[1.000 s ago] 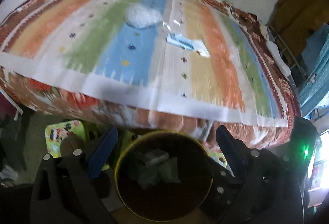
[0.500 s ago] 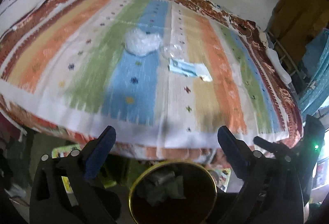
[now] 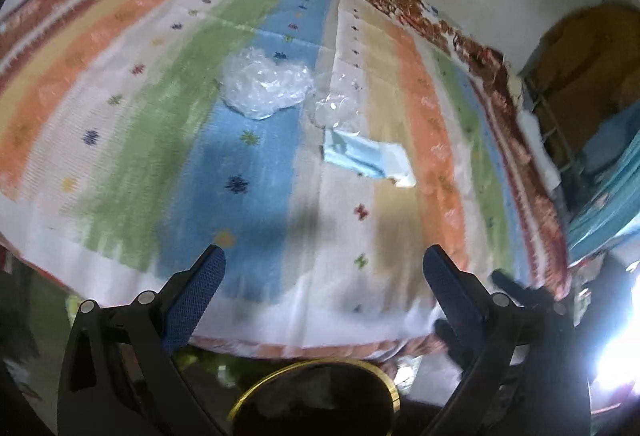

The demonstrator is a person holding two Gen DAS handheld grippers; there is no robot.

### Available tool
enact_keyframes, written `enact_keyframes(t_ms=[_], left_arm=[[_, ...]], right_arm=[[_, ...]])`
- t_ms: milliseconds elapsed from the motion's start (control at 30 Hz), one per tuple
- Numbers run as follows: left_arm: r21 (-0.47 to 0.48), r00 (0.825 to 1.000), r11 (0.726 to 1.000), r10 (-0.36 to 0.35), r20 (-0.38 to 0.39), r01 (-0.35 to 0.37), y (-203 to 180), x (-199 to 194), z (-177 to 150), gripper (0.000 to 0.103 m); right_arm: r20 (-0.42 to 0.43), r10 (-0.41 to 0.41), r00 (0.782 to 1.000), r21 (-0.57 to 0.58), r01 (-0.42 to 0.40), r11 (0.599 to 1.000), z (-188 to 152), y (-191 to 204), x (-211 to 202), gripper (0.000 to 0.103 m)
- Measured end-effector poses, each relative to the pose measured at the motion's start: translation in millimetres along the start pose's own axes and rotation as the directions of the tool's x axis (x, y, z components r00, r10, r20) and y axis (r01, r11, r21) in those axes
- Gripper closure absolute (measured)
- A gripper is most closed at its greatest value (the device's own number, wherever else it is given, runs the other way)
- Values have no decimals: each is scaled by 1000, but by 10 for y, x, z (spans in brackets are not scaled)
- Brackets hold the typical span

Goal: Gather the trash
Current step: 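Move both tools forward toward the clear cup and blue mask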

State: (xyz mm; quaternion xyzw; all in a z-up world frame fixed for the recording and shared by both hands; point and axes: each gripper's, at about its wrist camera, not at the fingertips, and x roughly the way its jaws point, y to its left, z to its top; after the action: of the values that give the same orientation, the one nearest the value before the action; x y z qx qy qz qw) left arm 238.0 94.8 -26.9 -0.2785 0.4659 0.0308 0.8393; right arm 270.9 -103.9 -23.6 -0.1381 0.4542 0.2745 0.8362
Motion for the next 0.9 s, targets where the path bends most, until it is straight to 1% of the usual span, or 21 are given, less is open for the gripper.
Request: enact_keyframes(t_ms=[67,167,200,333,433,533,567,600,633,667,700,800,900], left_arm=[[-22,999,999,-37,23,37,33,45,73,6],[-27,997,998,-58,49,59,69,112,159,6],[-31,997,997,-64,47,65,80,148,187,6],[-97,990,985,-139,15,140,170,364,284,7],[-125,987,979,-163,13,163,155,465,351,7],[-143,977,966,-213,32,215,115,532,448,7],[-147,975,964,-219,41,222,118,546,467,7],[-158,972,959,-230,53,235,126,575,496,7],[-168,969,954,-242,54,248,146,611,516,7],[-175,967,951,-251,51,256,167,641,530,7],[-184,965,948,-258,46,262,189,684,548,7],[-209,961,939,-273,31,274,268,814,599,7],[-266,954,918,-299,21,293,338,913,675,7]], right_arm=[[2,-9,1000,-16,9,1000,32,-10,70,9],[14,-18,1000,-23,18,1000,84,-36,160,9],[22,-20,1000,-23,21,1000,92,-33,172,9],[37,-49,998,-31,51,998,153,-43,275,9],[51,-51,997,-20,53,998,200,-80,338,9],[73,-47,996,-27,49,998,250,-116,414,10],[104,-44,994,-38,48,998,271,-127,429,10],[117,-46,992,-49,52,997,289,-124,442,10],[124,-73,990,-72,82,994,320,-116,483,10],[124,-97,988,-85,108,991,336,-108,519,10],[129,-103,986,-99,117,988,355,-105,565,10],[135,-89,987,-114,105,988,395,-96,660,12],[137,-84,987,-126,102,987,444,-92,745,13]])
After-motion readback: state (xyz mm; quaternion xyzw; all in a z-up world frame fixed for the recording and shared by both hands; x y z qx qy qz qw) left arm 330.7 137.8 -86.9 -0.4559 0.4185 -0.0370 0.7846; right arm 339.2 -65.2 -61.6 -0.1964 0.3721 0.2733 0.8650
